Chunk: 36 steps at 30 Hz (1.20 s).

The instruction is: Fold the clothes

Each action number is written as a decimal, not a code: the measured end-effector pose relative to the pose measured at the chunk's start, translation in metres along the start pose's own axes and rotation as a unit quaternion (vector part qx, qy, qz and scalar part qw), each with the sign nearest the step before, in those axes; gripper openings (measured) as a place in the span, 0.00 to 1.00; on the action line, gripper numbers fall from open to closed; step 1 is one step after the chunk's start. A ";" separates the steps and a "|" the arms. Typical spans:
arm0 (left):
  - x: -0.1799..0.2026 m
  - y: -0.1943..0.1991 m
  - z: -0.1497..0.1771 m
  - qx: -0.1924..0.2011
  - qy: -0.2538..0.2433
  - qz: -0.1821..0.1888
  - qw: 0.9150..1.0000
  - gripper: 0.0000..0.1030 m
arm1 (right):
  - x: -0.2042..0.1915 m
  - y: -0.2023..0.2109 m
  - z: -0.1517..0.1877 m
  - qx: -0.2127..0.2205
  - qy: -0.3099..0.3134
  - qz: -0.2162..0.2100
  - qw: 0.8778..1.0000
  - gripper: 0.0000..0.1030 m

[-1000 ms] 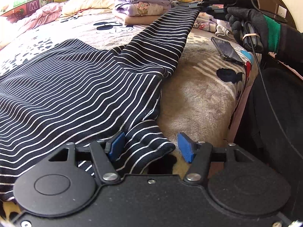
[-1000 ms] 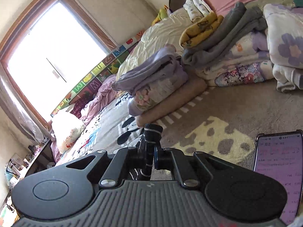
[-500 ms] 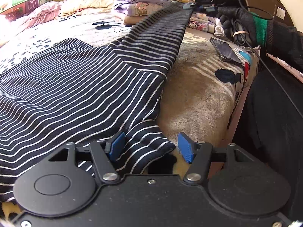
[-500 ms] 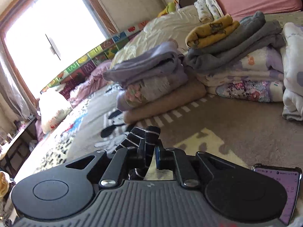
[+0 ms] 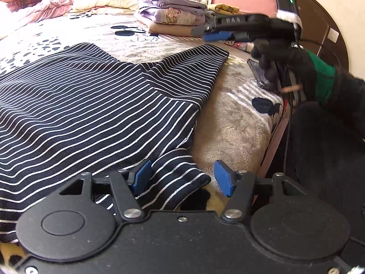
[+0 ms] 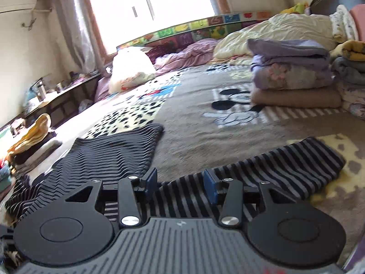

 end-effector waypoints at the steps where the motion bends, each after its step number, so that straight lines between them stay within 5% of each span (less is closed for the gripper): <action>1: -0.002 0.002 0.000 0.003 0.006 0.005 1.000 0.58 | -0.010 -0.002 0.010 -0.013 0.026 0.008 1.000 0.44; 6: -0.010 0.011 0.000 0.016 0.027 0.019 0.999 0.58 | -0.055 -0.008 0.054 -0.068 0.144 0.057 0.986 0.43; 9: -0.013 0.017 0.000 0.025 0.031 0.017 0.999 0.58 | -0.049 0.014 0.046 -0.035 0.112 0.085 0.989 0.45; 14: -0.024 0.031 -0.013 0.077 0.071 0.026 0.994 0.58 | -0.068 0.020 0.047 0.011 0.124 0.029 0.992 0.45; 17: -0.032 0.032 -0.030 0.109 0.108 0.035 0.988 0.53 | -0.074 -0.005 0.052 -0.026 0.130 0.001 0.991 0.45; 21: -0.035 0.012 -0.067 0.098 0.127 0.003 0.987 0.35 | -0.065 -0.014 0.061 -0.061 0.120 -0.002 0.991 0.45; 26: -0.033 -0.028 -0.115 0.064 0.105 -0.022 0.992 0.29 | -0.058 0.000 0.068 -0.036 0.115 -0.002 0.993 0.44; 30: -0.017 -0.064 -0.145 0.028 0.065 -0.005 0.997 0.28 | -0.039 -0.002 0.057 -0.012 0.088 0.007 0.996 0.50; 32: -0.036 -0.083 -0.154 0.008 0.102 -0.037 0.994 0.27 | -0.027 -0.007 0.060 -0.027 0.071 0.003 0.997 0.52; 33: -0.048 -0.093 -0.158 -0.003 0.126 -0.058 0.990 0.14 | -0.023 -0.008 0.062 -0.034 0.067 0.001 0.997 0.52; 34: -0.057 -0.091 -0.162 0.010 0.149 -0.055 0.987 0.06 | -0.022 -0.006 0.063 -0.036 0.067 0.001 0.997 0.52; 36: -0.062 -0.077 -0.165 0.048 0.171 -0.034 0.983 0.06 | -0.022 -0.005 0.065 -0.035 0.071 0.003 0.997 0.52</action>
Point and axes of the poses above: each gripper's, at about its wrist camera, not at the fingertips, and y roughly against the way its jaws point, x to its right, z to its underside, the point moved 5 cm from there along -y, roughly the way its jaws point, and after that the axes turned 14 degrees about -x, right-handed, at the moved point
